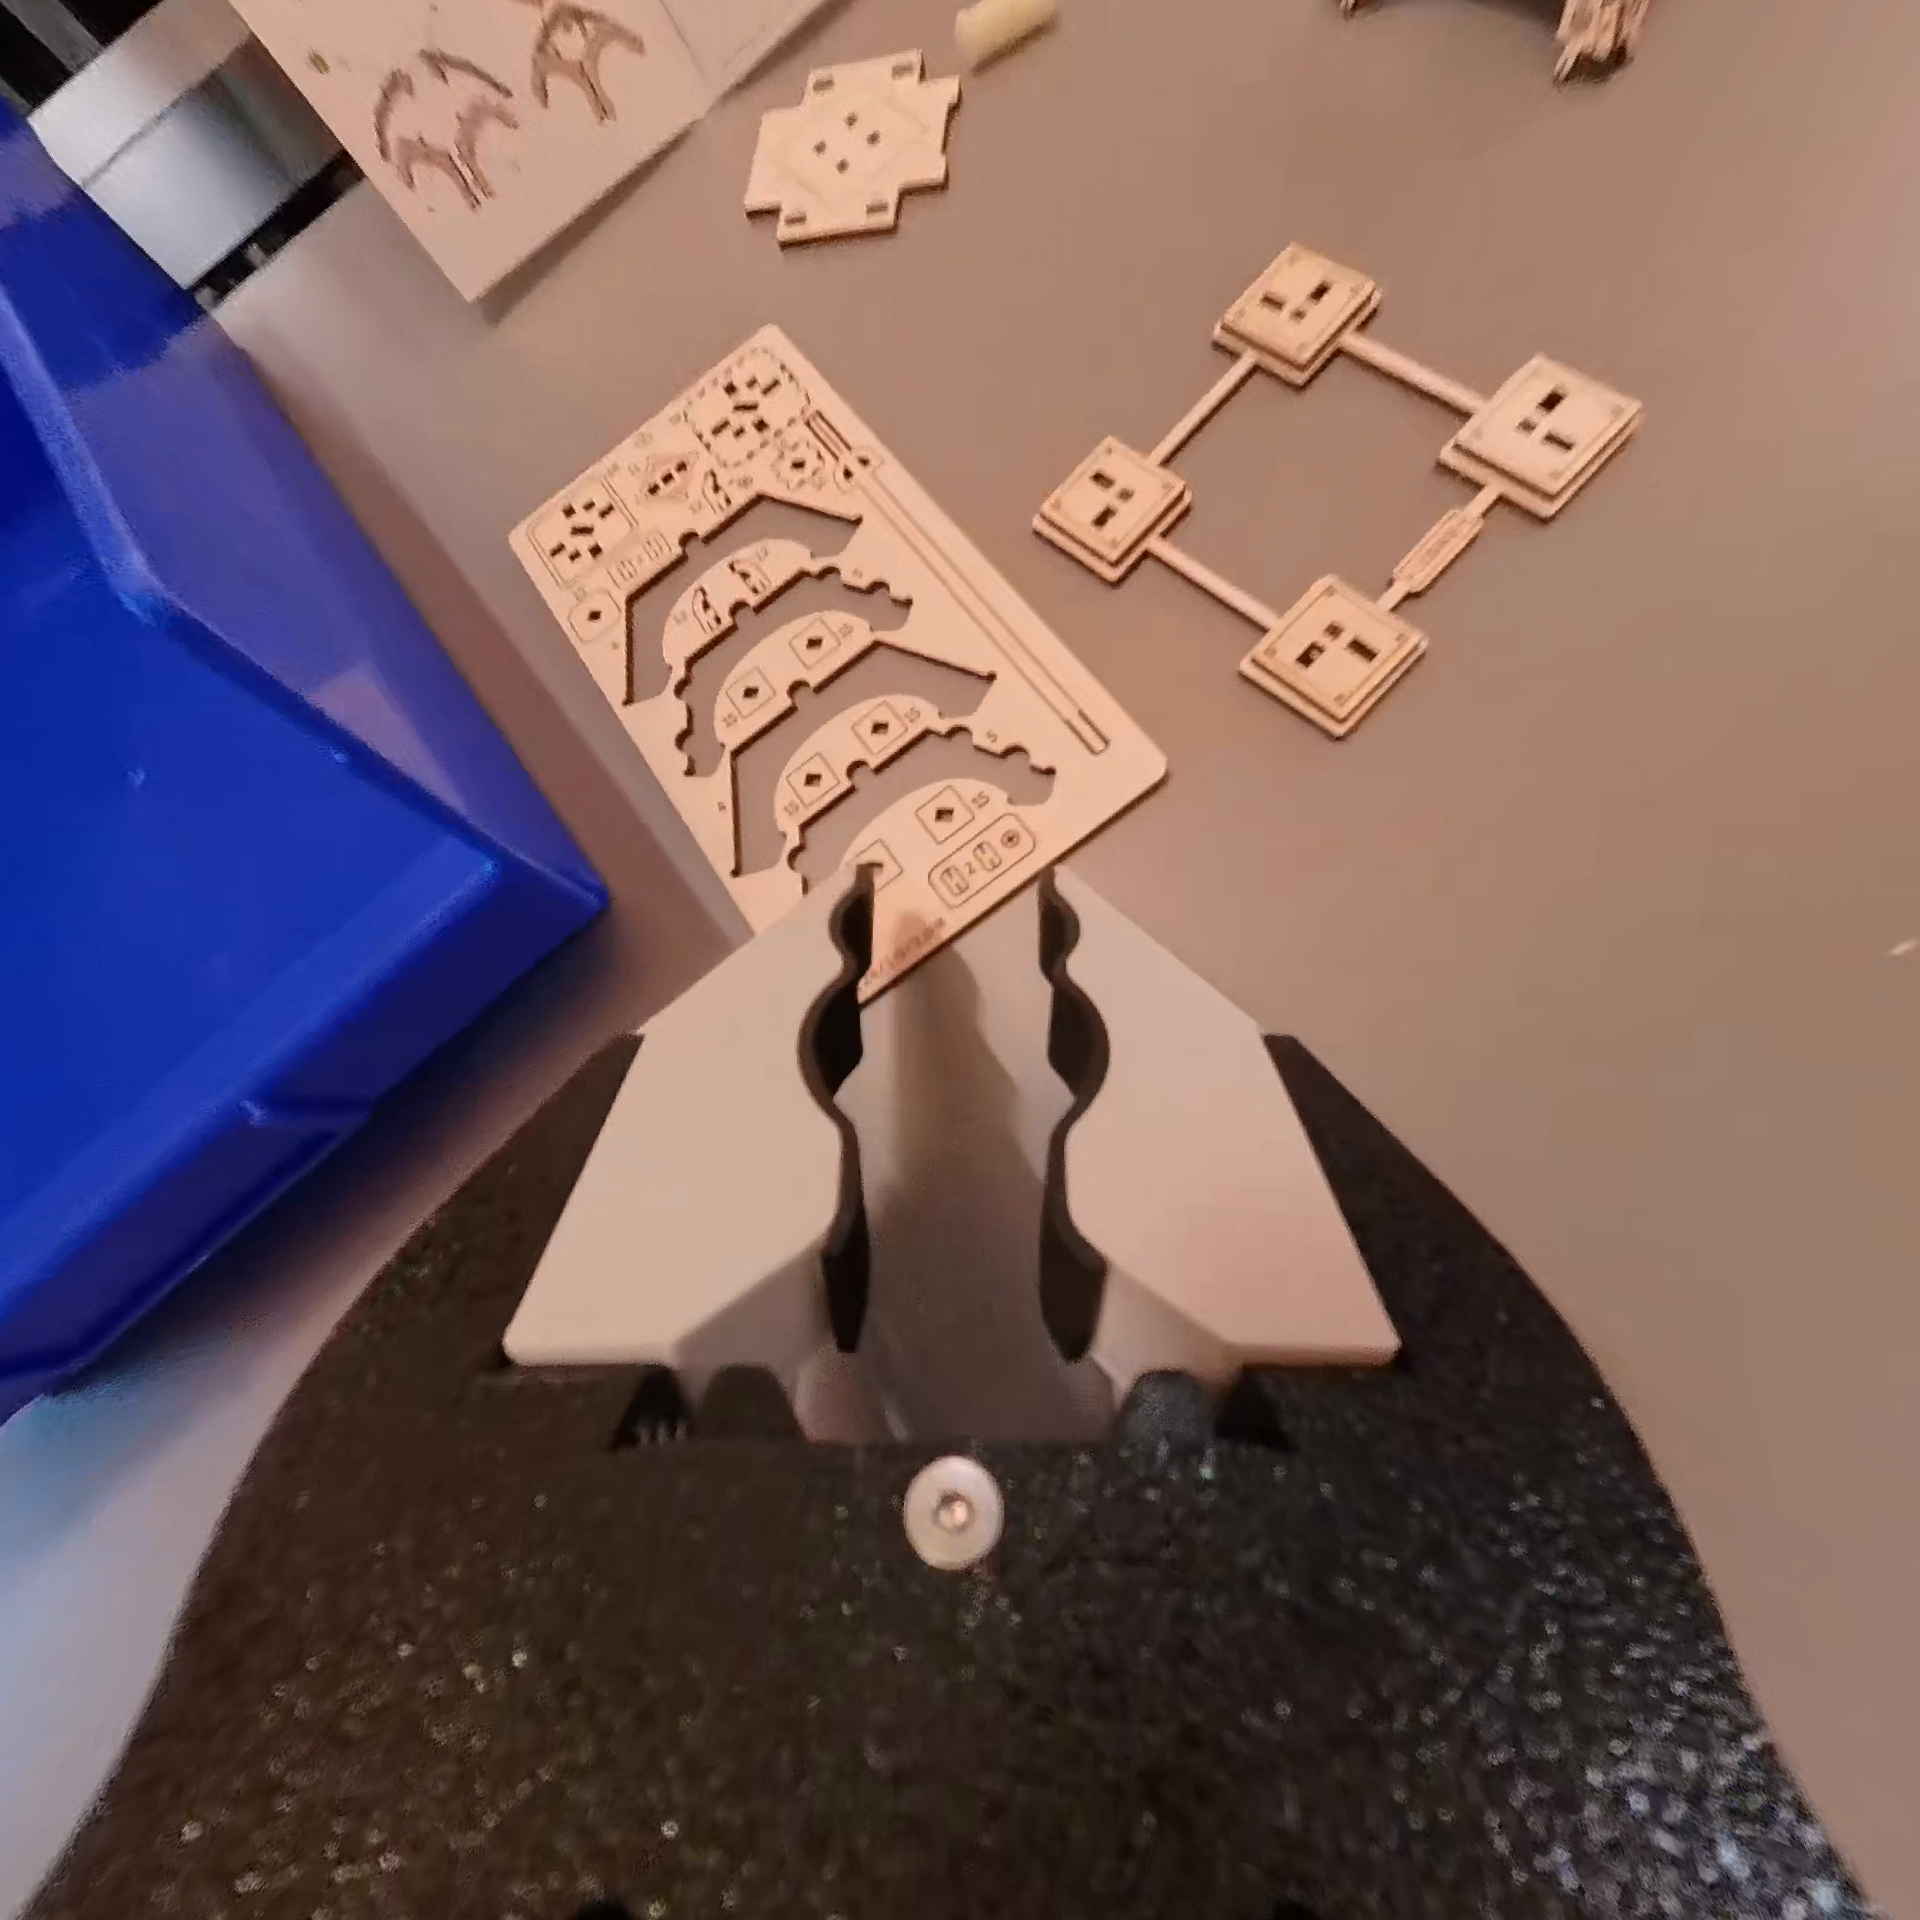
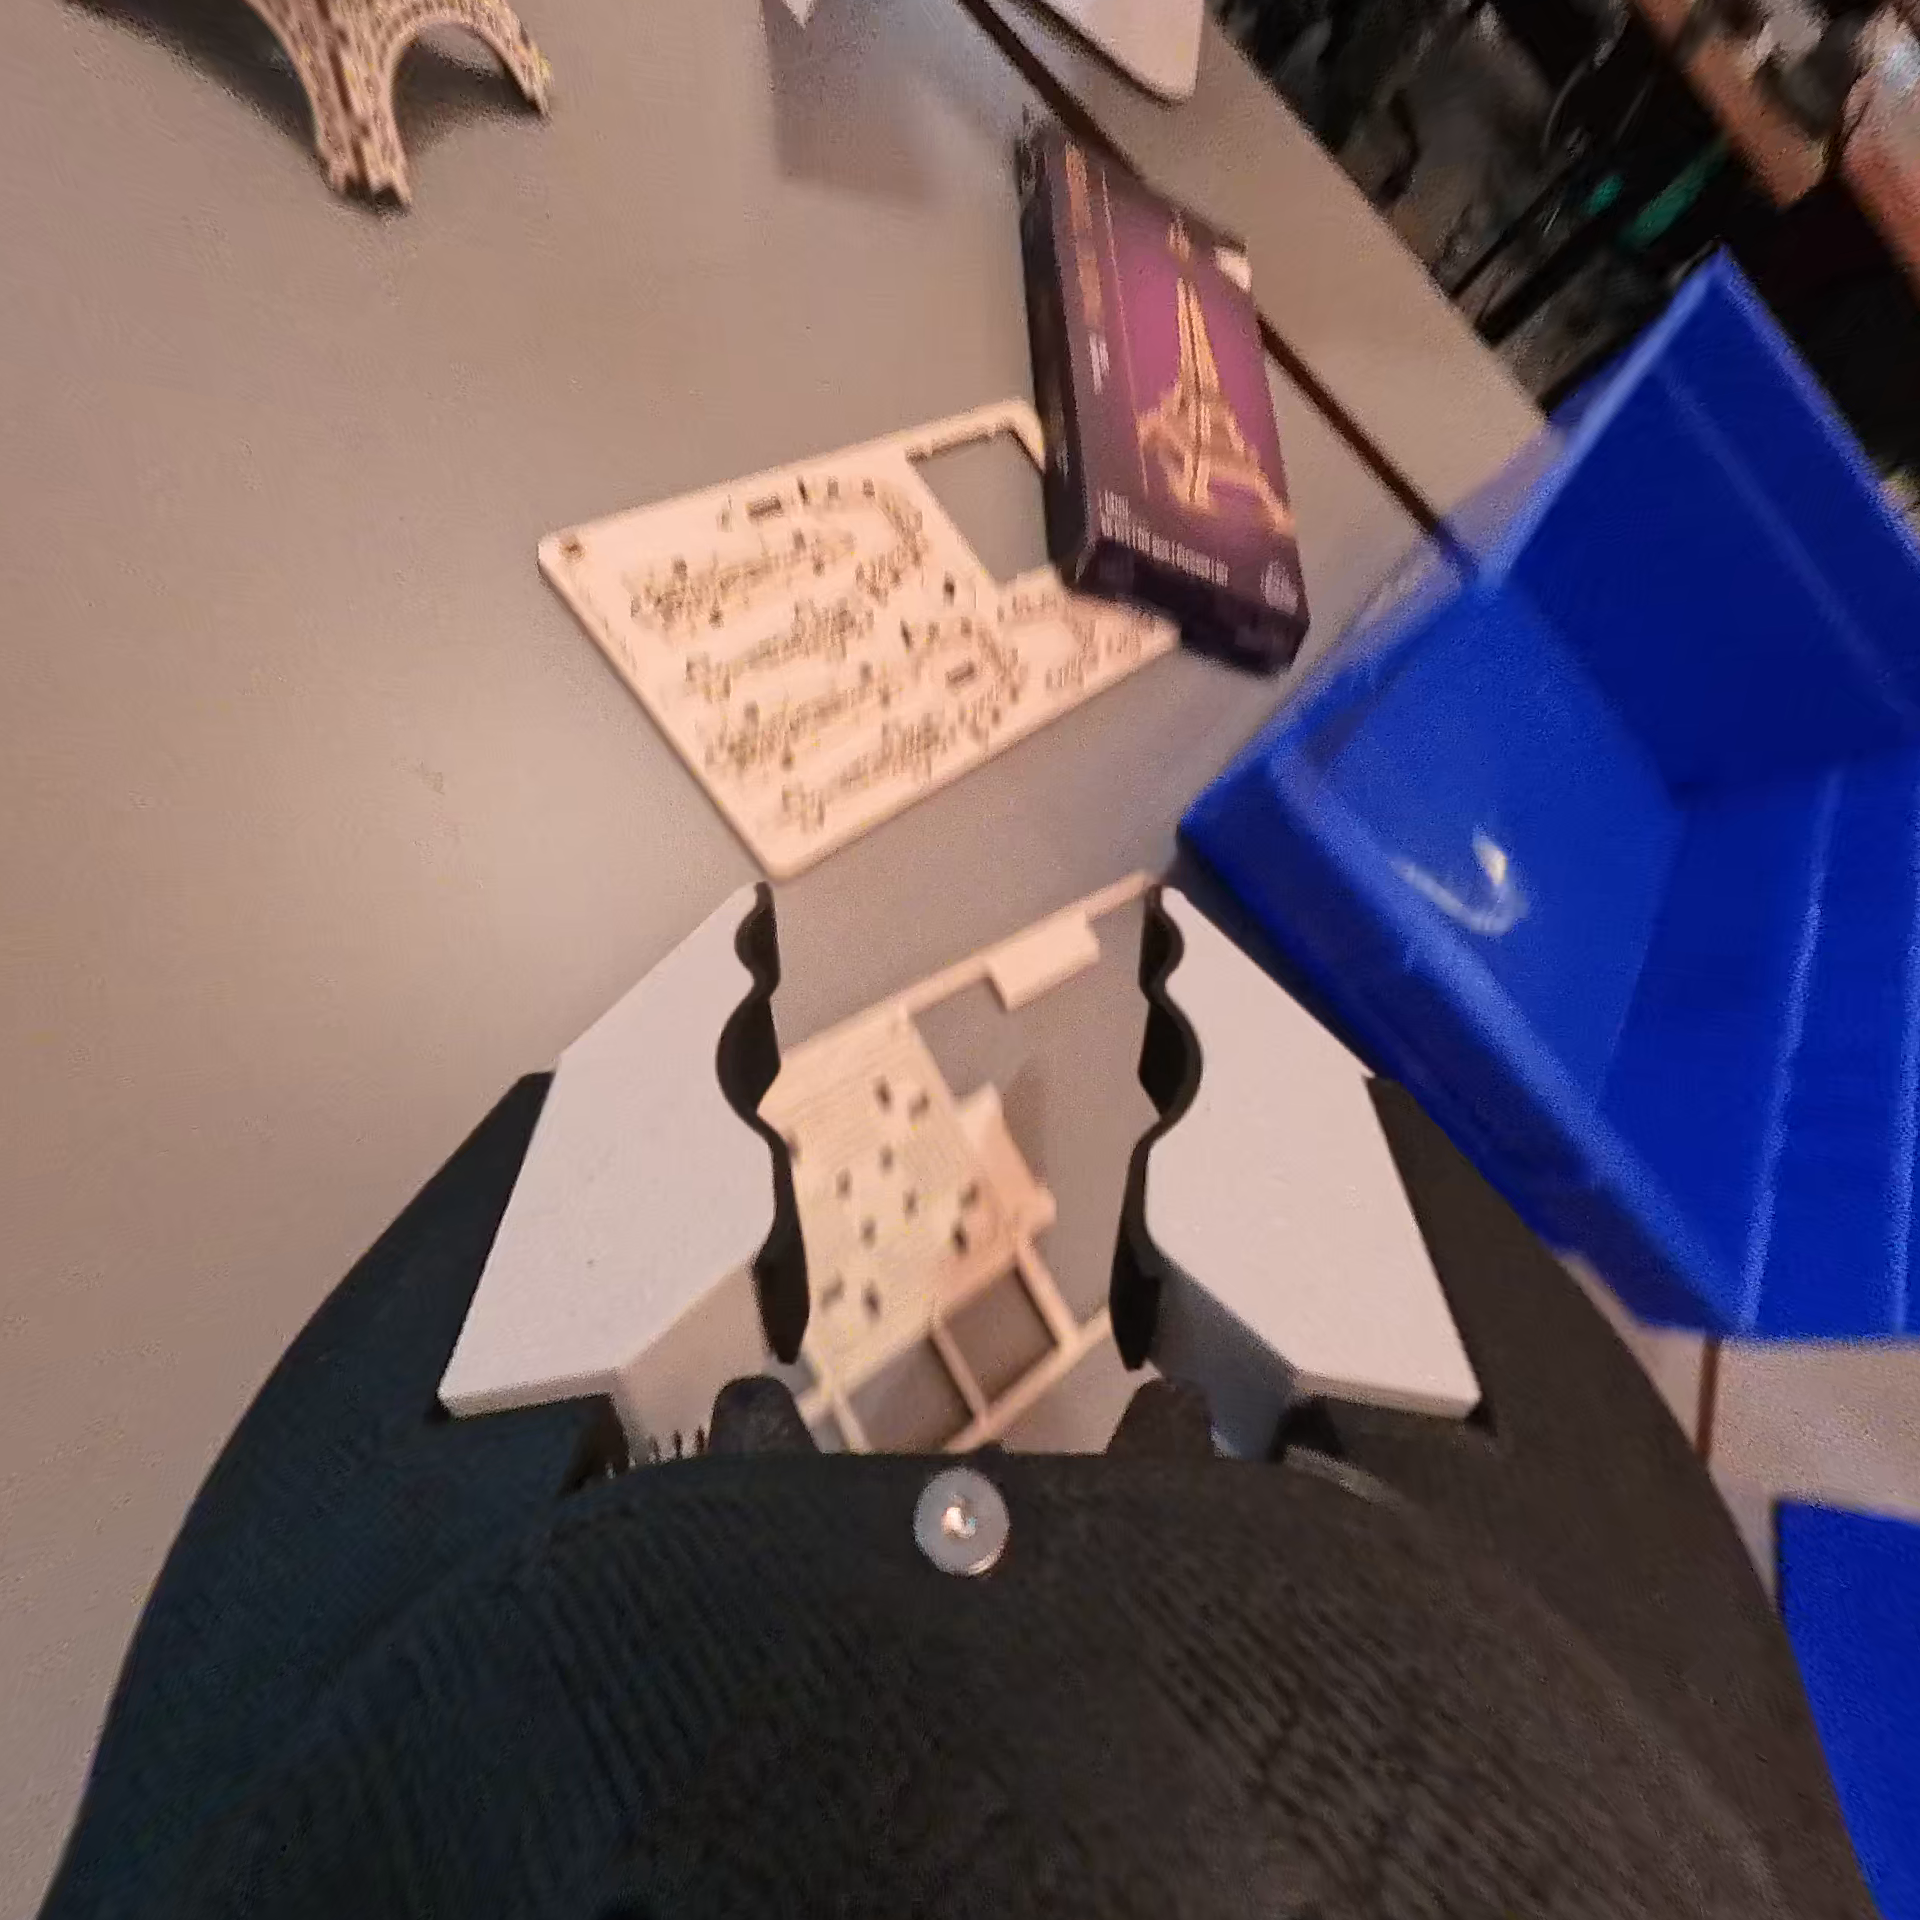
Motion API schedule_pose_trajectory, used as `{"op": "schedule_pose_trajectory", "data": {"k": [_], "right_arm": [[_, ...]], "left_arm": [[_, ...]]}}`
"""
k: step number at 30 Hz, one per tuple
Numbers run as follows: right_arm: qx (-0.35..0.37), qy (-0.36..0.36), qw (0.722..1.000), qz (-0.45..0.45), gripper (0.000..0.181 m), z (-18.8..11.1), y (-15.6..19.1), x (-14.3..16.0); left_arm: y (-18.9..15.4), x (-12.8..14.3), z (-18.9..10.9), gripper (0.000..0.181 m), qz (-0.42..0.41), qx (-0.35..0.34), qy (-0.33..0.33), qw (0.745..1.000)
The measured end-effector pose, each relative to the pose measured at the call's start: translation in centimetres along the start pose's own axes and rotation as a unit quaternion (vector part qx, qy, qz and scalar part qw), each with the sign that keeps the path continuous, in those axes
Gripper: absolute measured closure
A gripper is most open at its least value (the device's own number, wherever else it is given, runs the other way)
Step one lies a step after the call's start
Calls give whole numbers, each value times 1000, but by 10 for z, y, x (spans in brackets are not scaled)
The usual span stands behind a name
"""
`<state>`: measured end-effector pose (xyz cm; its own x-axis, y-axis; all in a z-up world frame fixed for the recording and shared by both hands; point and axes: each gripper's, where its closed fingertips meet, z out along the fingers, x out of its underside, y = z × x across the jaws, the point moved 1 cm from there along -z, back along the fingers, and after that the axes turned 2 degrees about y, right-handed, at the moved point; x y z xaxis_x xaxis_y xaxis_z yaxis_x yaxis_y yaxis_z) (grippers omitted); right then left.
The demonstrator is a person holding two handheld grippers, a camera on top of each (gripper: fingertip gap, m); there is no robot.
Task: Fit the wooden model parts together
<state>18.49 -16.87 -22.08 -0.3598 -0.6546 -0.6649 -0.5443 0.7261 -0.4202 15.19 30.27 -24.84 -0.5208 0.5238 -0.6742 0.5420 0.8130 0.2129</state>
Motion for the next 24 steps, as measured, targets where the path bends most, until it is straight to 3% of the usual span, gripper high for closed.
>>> {"op": "schedule_pose_trajectory", "data": {"k": [6, 11, 16, 18, 21, 24], "right_arm": [[-26, 63, 996, 55, 114, -46, 3, 65], [-31, 78, 993, 77, 114, -60, 1, 90], [-6, 81, 992, 96, 120, -61, -18, 99], [-3, 86, 991, 99, 122, -57, -24, 101], [-20, 88, 991, 101, 131, -53, -27, 101], [-57, 63, 990, 110, 135, -51, -19, 91]], "left_arm": [[-17, -40, -10, 155, -5, 9, -63, 998], [-69, -82, 6, 155, 39, 60, -80, 994], [-174, -148, 42, 150, 78, 168, -102, 977], [-210, -177, 60, 150, 105, 178, -112, 972], [-249, -213, 93, 149, 150, 181, -107, 966], [-265, -241, 127, 145, 171, 163, -89, 967]]}}
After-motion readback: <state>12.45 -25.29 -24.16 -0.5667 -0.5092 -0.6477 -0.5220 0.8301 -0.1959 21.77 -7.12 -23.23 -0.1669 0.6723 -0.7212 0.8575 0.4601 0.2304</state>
